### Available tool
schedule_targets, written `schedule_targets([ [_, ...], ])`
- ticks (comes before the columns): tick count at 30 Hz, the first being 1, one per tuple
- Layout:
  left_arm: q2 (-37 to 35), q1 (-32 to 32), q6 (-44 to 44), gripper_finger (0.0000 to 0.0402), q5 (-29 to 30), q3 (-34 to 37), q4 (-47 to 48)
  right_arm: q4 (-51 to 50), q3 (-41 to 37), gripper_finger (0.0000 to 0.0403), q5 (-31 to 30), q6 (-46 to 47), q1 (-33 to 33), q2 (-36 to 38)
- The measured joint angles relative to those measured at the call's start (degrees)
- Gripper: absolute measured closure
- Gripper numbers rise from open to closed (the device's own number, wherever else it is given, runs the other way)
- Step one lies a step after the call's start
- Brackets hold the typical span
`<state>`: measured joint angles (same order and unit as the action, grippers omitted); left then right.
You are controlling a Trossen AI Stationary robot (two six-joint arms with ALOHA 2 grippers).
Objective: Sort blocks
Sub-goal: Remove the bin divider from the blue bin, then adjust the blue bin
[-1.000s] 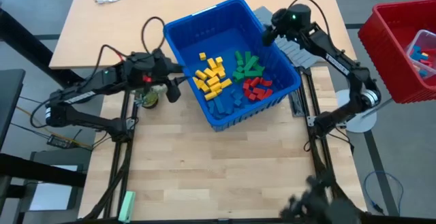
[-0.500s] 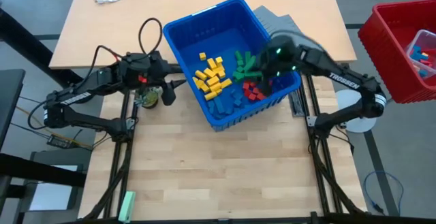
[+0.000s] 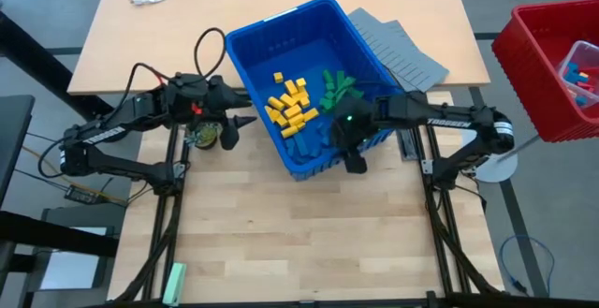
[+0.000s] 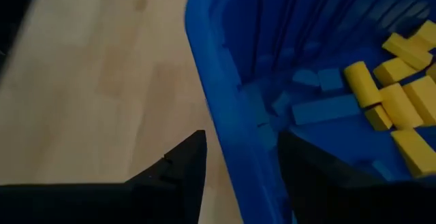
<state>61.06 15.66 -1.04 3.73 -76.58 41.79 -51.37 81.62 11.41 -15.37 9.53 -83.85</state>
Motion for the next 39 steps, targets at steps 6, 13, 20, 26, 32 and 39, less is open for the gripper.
schedule_targets([
  [6, 0.48, 0.0, 0.18, 0.0191, 0.0, 0.0, 0.04, -0.69, 0.0, 0.0232, -1.14, -2.31, -1.41, -4.25],
  [13, 0.44, 0.0, -0.21, 0.0191, 0.02, 0.0, 0.06, -0.67, 0.0, 0.0245, -5.12, -5.48, -2.74, -7.82],
  [20, 0.44, 0.0, -0.3, 0.0191, 0.04, 0.0, 0.04, -0.78, 0.0, 0.0315, -7.78, -11.74, -5.05, -7.83],
  [26, 0.44, 0.0, 0.57, 0.0191, 0.07, -0.02, 0.18, -3.27, 0.0, 0.0318, -10.78, -10.6, -8.87, -7.51],
  [32, 0.44, 0.0, 2.96, 0.0191, 0.47, 0.0, 1.45, -4.58, 0.0, 0.0319, -14.21, -8.56, -13.98, -7.18],
  [39, 0.42, 0.0, 1.22, 0.0191, 0.82, 0.0, 1.99, -5.91, 0.0, 0.0319, -16.48, -7.06, -21.04, -7.06],
])
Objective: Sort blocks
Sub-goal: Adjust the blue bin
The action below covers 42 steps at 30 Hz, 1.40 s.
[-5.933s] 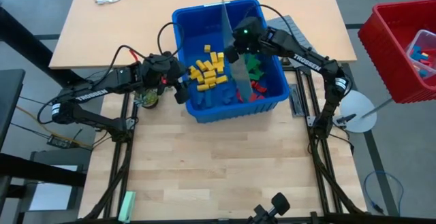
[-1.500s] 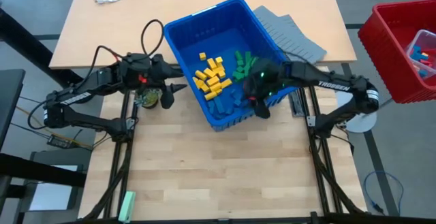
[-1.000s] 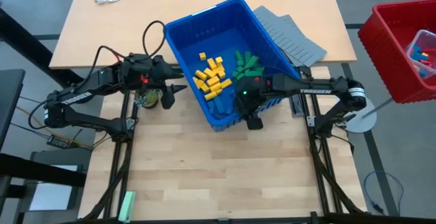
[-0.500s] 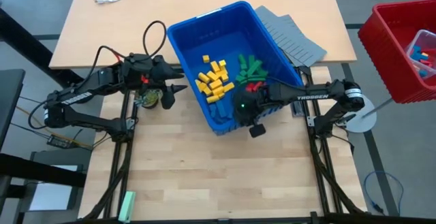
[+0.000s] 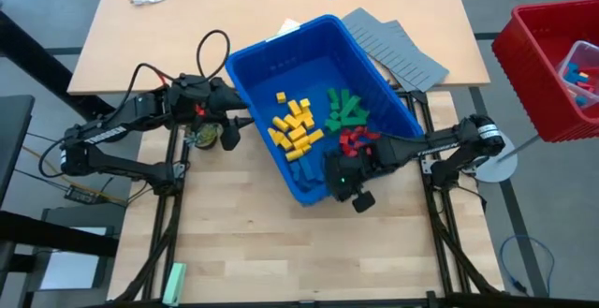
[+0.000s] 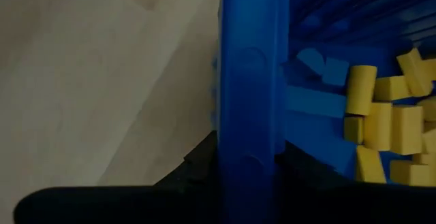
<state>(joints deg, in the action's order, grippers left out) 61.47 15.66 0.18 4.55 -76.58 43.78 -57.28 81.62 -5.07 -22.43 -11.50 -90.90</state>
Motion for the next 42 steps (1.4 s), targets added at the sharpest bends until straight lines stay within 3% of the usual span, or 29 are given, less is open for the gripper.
schedule_targets([
  [10, 0.5, -0.02, -4.67, 0.0191, -4.41, 0.0, 2.78, -3.59, -0.02, 0.0319, -4.58, 0.61, -8.94, 0.27],
  [17, 3.13, 0.0, -5.76, 0.0191, -4.46, -0.02, 6.87, -5.94, -0.1, 0.0321, -10.33, 1.6, -15.16, 0.73],
  [24, 7.85, -0.02, -6.09, 0.0191, -2.76, 0.0, 11.78, -7.76, -0.11, 0.0322, -10.8, 3.25, -20.43, 0.9],
  [31, 13.49, -1.59, -3.19, 0.0191, -2.75, 0.0, 21.68, -8.39, -0.09, 0.0326, -12.34, 9.1, -21.05, 1.02],
  [36, 14.34, -5.08, -2.0, 0.0191, -3.77, 0.0, 21.99, -8.5, -0.09, 0.0325, -12.84, 15.36, -21.05, 1.02],
  [40, 14.34, -7.25, 0.6, 0.0191, -11.3, -0.07, 25.96, -8.69, 0.01, 0.028, -12.95, 24.06, -20.95, 1.13],
  [42, 14.27, -8.97, 1.69, 0.0191, -11.34, -0.13, 25.89, -10.54, 0.11, 0.0245, -13.02, 27.28, -20.86, 1.23],
])
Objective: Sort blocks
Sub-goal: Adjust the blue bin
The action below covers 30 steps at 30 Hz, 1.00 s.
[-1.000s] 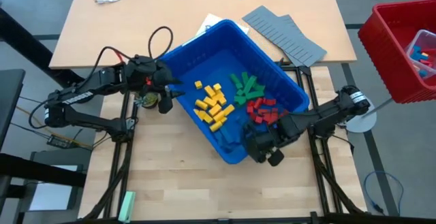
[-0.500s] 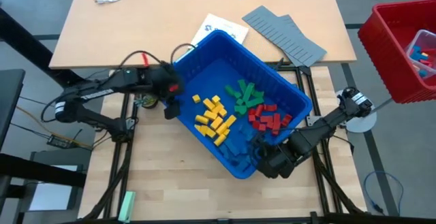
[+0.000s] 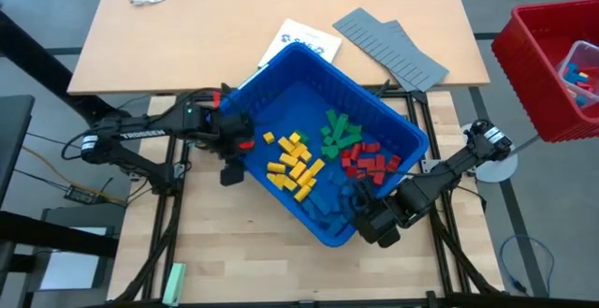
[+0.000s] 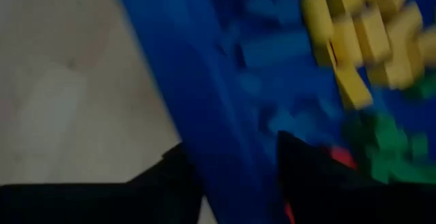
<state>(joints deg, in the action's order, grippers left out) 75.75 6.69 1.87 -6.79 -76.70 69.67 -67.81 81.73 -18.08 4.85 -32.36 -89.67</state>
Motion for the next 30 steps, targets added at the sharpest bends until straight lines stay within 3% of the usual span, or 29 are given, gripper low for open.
schedule_targets([
  [4, 0.0, -3.03, 2.59, 0.0191, -0.48, -0.01, 0.43, -3.42, -0.01, 0.0188, -0.3, 6.23, 0.26, 0.16],
  [8, 0.0, -6.28, 4.63, 0.0191, -2.0, 0.02, 0.37, -6.49, -0.07, 0.0162, 0.85, 13.81, 0.17, 1.98],
  [14, 0.07, -9.71, 6.44, 0.0191, -2.08, 0.13, -3.06, -13.56, -0.13, 0.0167, 0.78, 22.86, 0.21, 6.17],
  [21, 0.0, -12.16, 8.1, 0.0191, -0.93, 0.08, -4.1, -18.92, -0.17, 0.0179, 0.41, 21.41, 2.04, 8.29],
  [30, 0.05, -12.08, 7.58, 0.0191, 9.83, 0.15, -6.1, -18.64, -0.07, 0.0183, 1.78, 17.21, 1.84, 6.97],
])
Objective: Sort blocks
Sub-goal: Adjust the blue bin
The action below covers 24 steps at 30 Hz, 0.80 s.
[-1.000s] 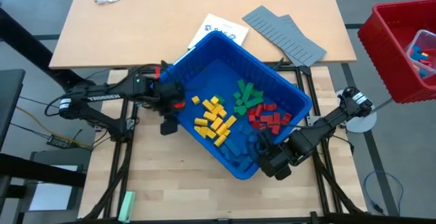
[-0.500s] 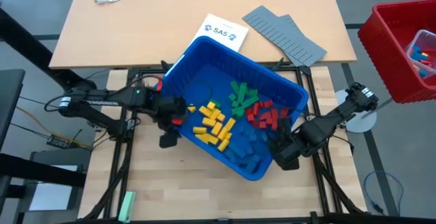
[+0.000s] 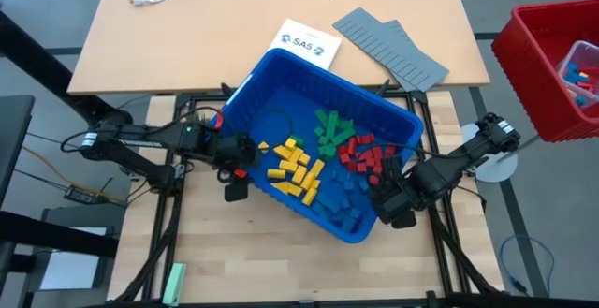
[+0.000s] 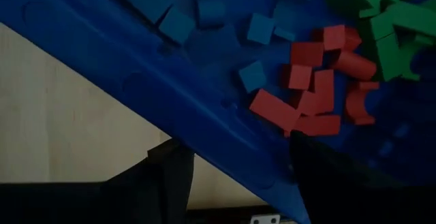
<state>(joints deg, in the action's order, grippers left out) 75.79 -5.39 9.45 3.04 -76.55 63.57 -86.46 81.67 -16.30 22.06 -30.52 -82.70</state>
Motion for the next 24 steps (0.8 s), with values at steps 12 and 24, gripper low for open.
schedule_targets([
  [12, -0.63, 0.09, -1.91, 0.0191, 3.94, -4.52, 1.05, -0.68, 0.0, 0.0195, 4.24, 3.53, -0.82, 1.38],
  [24, -0.7, 0.12, -4.7, 0.0191, 7.7, -11.39, 1.33, -0.45, -0.02, 0.0191, 4.5, 3.82, -1.6, 1.71],
])
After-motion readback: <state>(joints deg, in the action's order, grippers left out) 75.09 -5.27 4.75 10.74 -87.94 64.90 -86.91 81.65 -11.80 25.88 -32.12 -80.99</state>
